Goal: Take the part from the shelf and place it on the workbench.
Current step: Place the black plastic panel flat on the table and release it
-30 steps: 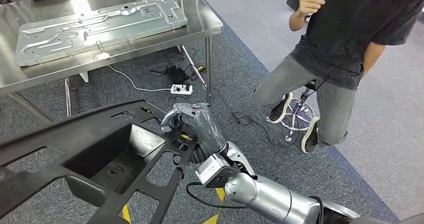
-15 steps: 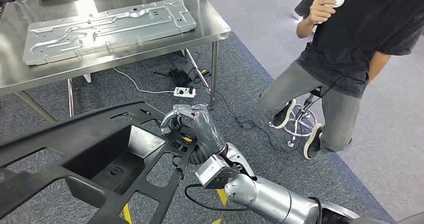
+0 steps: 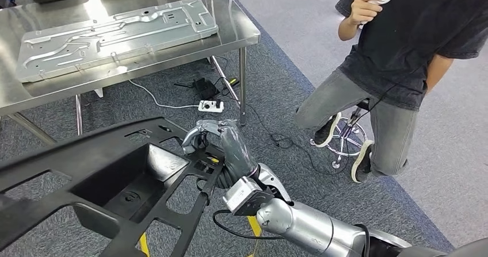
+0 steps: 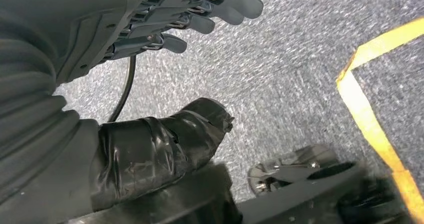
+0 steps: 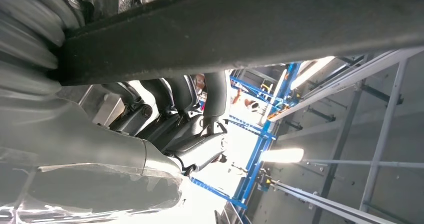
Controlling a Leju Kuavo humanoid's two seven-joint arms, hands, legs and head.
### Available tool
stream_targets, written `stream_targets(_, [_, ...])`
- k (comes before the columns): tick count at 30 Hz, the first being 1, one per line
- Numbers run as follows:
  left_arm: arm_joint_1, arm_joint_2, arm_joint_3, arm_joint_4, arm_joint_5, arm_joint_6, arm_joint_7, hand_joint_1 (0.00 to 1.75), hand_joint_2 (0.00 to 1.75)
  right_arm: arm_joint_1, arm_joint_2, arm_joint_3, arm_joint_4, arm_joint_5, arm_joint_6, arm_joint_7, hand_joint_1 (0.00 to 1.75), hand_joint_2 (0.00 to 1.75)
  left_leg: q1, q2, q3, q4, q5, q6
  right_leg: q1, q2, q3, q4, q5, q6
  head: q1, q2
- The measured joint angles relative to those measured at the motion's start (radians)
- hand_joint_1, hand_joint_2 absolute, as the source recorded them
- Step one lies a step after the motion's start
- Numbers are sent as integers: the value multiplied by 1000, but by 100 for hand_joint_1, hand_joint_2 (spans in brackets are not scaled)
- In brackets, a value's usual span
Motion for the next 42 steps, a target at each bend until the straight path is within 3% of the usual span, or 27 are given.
stream_targets(2, [-3,1,0,0,2,0,0,0,175,0,0,0,0,0,0,0,175,175,-6,3,54,-118,44,13,4,0,6,0,-5,6,0,0])
stream_targets(3, [-4,1,0,0,2,0,0,0,175,0,0,0,0,0,0,0,175,175,-9,3,67,-144,48,17,4,0,7,0,-7,10,0,0])
stream_targets(7, [-1,1,0,0,3,0,0,0,175,0,0,0,0,-1,0,0,175,175,-9,1,84,-170,48,31,3,0,15,-8,-11,32,1,0])
stream_targets(8, [-1,1,0,0,3,0,0,0,175,0,0,0,0,-1,0,0,175,175,-6,1,93,-180,51,35,4,0,9,10,-23,36,1,0])
stream_targets(9, [-2,1,0,0,3,0,0,0,175,0,0,0,0,-1,0,0,175,175,-4,1,101,-188,53,37,4,1,-10,51,-45,40,2,0])
stream_targets(11, [-4,0,0,0,4,0,-1,0,175,1,0,-1,0,-1,0,0,175,175,-4,1,106,-191,50,40,3,1,-83,184,-99,43,2,0])
stream_targets(12, [-4,0,1,0,4,0,-1,0,175,2,0,-1,0,-2,0,0,175,175,-5,1,108,-190,48,41,3,1,-117,237,-109,44,2,0])
stream_targets(13, [-3,0,1,0,4,0,-2,0,175,2,0,-1,0,-2,0,0,175,175,-5,0,110,-189,44,42,3,1,-133,254,-98,43,2,0])
stream_targets(14, [-2,0,1,0,5,0,-2,0,175,2,0,-1,0,-2,0,0,175,175,-5,0,114,-187,40,41,2,1,-127,228,-68,42,2,0])
stream_targets(16, [-1,0,1,0,6,0,-2,0,175,2,0,-1,0,-2,0,0,175,175,-7,-2,122,-180,28,36,2,1,-73,100,4,38,1,0])
stream_targets(17, [-1,0,1,0,6,0,-1,0,175,2,0,-1,0,-3,0,0,175,175,-9,-3,123,-176,22,33,3,2,-47,44,25,34,0,0])
stream_targets(18, [-2,0,1,0,6,0,-1,0,175,2,0,-1,0,-3,0,0,175,175,-11,-4,123,-174,18,29,3,2,-32,9,32,30,-1,0])
stream_targets(21, [-3,0,1,0,6,0,0,0,175,2,0,-1,0,-3,0,0,175,175,-12,-4,122,-172,8,17,3,4,-24,-7,26,16,-2,0])
stream_targets(23, [-4,1,1,0,6,0,0,0,175,1,0,-1,0,-3,0,0,175,175,-9,-1,106,-132,-16,5,-1,4,-17,-11,23,5,-6,0])
stream_targets(26, [-4,1,1,0,6,0,0,0,175,1,0,-1,0,-3,0,0,175,175,-4,1,4,53,-90,-7,0,1,-8,-12,15,-6,-9,0])
stream_targets(27, [-3,1,1,0,6,0,0,0,175,2,0,-1,0,-3,0,0,175,175,-3,1,-29,102,-99,-9,1,1,-5,-11,11,-7,-9,0])
stream_targets(28, [-1,1,1,0,6,0,0,0,175,2,0,-1,0,-3,0,0,175,175,-3,1,-46,117,-87,-8,1,2,-1,-11,7,-6,-9,0])
stream_targets(29, [0,0,1,0,6,0,0,0,175,2,0,-1,0,-3,0,0,175,175,-3,1,-45,96,-59,-6,2,3,6,-11,2,-5,-10,0])
stream_targets(31, [1,1,1,0,6,0,0,0,175,2,0,-1,0,-3,0,0,175,175,-6,2,11,-38,25,6,4,3,25,-11,-10,-2,-9,0])
stream_targets(33, [-2,1,1,0,7,0,1,0,175,2,0,-1,0,-3,0,0,175,175,-12,2,60,-143,63,17,5,3,37,-12,-20,7,-10,0])
stream_targets(35, [-2,1,1,0,7,0,2,0,175,2,0,-1,0,-3,0,0,175,175,-19,2,69,-160,55,24,4,2,39,-15,-26,17,-12,0])
stream_targets(38, [1,1,1,0,7,0,3,0,175,1,-1,-1,-1,-3,0,0,175,175,-12,0,87,-179,54,36,5,2,40,0,-45,33,-10,0])
stream_targets(40, [0,1,1,0,8,0,3,0,175,2,-1,-1,-2,-4,0,0,175,175,-6,1,105,-190,50,45,3,3,-13,106,-90,40,-8,0])
stream_targets(42, [0,1,1,0,9,0,3,0,175,3,-1,-2,-2,-4,0,0,175,175,-6,1,117,-190,40,49,2,3,-101,247,-132,45,-8,0])
